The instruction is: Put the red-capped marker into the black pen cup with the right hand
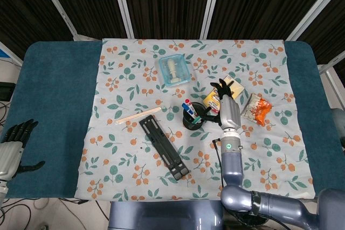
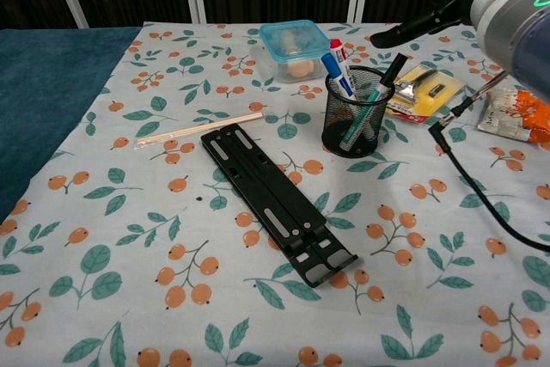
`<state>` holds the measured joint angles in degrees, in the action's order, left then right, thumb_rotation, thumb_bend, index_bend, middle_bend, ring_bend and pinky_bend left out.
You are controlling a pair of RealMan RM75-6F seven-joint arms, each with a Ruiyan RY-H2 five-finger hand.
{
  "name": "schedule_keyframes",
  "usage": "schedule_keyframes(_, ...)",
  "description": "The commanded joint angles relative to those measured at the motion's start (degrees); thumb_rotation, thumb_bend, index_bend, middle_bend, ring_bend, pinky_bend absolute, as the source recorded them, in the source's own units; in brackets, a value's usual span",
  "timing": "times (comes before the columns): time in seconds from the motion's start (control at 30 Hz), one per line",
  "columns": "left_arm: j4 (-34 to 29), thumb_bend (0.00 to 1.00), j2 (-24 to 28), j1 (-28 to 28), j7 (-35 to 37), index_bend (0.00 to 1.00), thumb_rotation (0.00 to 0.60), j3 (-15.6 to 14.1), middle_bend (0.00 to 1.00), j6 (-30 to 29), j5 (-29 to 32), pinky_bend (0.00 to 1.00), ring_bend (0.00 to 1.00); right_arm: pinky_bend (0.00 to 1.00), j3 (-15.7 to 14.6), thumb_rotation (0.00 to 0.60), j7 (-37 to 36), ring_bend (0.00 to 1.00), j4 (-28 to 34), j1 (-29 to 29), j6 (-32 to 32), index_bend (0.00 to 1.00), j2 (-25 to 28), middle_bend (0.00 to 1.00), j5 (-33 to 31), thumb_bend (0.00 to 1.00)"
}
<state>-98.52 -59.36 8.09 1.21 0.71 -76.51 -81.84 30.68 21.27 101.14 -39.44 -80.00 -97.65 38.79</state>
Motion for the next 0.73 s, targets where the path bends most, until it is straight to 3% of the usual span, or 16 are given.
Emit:
schedule_keyframes(0.03,0.03,0.03,0.01,-0.05,-0.07,0.0,0.6,-0.09,0.0,-0.12,-0.22,0.0,0.0,0.19,-3.42,0.6,0.71,0.0,5.53,3.86,-0.86,0.15,5.96,0.01,3.97,0.2)
schedule_keyframes(0.17,0.17,0.03,-0.02,-0.18,-0.46,0.0,0.6,-0.3,0.0,-0.42,-0.68,0.0,0.0,0.19,-8.9,0.6,-0.18,0.0,10.89,9.77,-1.48,0.06,14.78,0.0,10.29,0.12)
schedule_keyframes(0.23,0.24,0.03,-0.09,-0.3,-0.78,0.0,0.6,-0.37,0.0,-0.72,-0.92,0.0,0.0,0.19,-13.42,0.6,-1.09,0.0,12.26,13.46,-1.56,0.02,20.33,0.0,15.39,0.09)
schedule_keyframes(0.4,0.67,0.03,-0.46,-0.64,-1.6,0.0,0.6,-0.47,0.0,-1.72,-1.58,0.0,0.0,0.19,-23.59,0.6,-3.53,0.0,9.87,20.33,-1.91,0.0,30.84,0.0,28.29,0.04)
schedule_keyframes(0.57,1.28,0.03,-1.04,-1.09,-2.03,0.0,0.6,-0.41,0.0,-3.08,-2.27,0.0,0.0,0.18,-30.81,0.6,-5.14,0.0,3.07,25.82,-6.09,0.0,34.62,0.0,39.78,0.03)
schedule_keyframes(0.73,1.85,0.03,-1.48,-1.5,-2.27,0.0,0.6,-0.43,0.0,-4.22,-2.98,0.0,0.0,0.18,-34.01,0.6,-8.68,0.0,-4.09,29.82,-9.98,0.0,34.8,0.0,45.79,0.03)
